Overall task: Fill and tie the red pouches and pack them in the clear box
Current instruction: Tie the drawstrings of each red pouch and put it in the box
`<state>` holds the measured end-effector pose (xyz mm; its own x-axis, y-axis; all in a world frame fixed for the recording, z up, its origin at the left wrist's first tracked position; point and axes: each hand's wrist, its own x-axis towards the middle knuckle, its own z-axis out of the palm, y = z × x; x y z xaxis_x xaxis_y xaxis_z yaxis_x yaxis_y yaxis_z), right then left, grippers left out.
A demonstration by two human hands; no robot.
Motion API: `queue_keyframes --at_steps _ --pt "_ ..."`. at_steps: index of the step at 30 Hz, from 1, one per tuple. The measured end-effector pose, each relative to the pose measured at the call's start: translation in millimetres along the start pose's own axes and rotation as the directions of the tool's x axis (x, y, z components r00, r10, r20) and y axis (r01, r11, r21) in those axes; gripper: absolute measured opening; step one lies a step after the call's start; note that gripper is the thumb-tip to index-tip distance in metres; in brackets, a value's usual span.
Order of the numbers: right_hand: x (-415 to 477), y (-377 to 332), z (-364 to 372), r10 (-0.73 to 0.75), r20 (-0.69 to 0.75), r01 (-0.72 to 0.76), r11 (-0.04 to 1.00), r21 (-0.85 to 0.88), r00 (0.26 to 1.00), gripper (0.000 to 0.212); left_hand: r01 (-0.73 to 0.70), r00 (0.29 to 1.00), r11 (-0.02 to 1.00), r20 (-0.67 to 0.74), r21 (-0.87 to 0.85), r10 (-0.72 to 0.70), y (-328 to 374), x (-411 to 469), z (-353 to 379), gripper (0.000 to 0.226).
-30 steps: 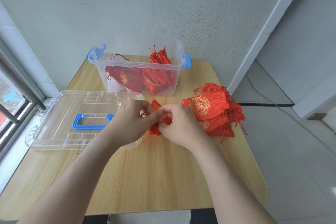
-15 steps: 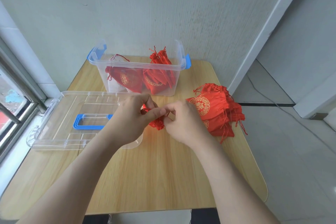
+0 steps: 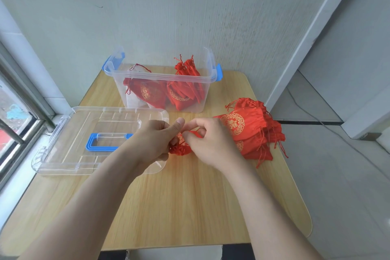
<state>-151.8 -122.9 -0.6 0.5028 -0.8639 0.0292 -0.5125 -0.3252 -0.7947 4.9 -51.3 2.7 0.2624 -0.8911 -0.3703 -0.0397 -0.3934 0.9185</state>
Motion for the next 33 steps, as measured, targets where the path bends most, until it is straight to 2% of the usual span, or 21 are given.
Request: queue_keyframes --at_steps 3,7,11,13,17,21,26,33 --pt "0 1 2 0.033 0.032 -0.035 0.997 0.066 0.999 0.011 0.041 0.999 0.998 0.007 -0.043 -0.041 -1 2 0 0.052" --pt "2 3 3 0.064 0.052 -0.072 0.984 0.163 0.997 0.014 0.049 0.999 0.994 0.007 -0.097 -0.048 -1 3 -1 0.040" --pt "1 2 0 0.057 0.076 -0.074 0.964 0.254 0.995 0.009 -0.007 1.000 1.000 0.015 -0.008 0.007 -5 5 -2 0.038" --pt "0 2 0 0.042 0.061 -0.056 0.968 0.246 0.997 0.006 -0.056 0.998 0.997 0.020 0.049 0.055 -6 5 -2 0.041" --pt "1 5 -1 -0.001 0.011 -0.001 0.984 0.180 1.000 0.002 -0.116 0.993 0.993 0.034 0.023 0.115 -6 3 -5 0.042" --pt "2 5 -1 -0.036 0.035 0.032 0.993 0.114 0.999 0.012 -0.130 0.991 0.989 0.040 0.073 0.127 -3 0 -4 0.038" --pt "3 -5 -3 0.061 0.083 -0.074 0.982 0.174 0.995 0.019 -0.153 0.988 0.982 0.017 0.107 0.152 -1 -1 -3 0.034" --pt "5 -5 -1 0.144 0.015 -0.144 0.975 0.171 0.990 0.015 -0.159 0.987 0.982 0.036 0.103 0.156 -2 -5 -8 0.016"
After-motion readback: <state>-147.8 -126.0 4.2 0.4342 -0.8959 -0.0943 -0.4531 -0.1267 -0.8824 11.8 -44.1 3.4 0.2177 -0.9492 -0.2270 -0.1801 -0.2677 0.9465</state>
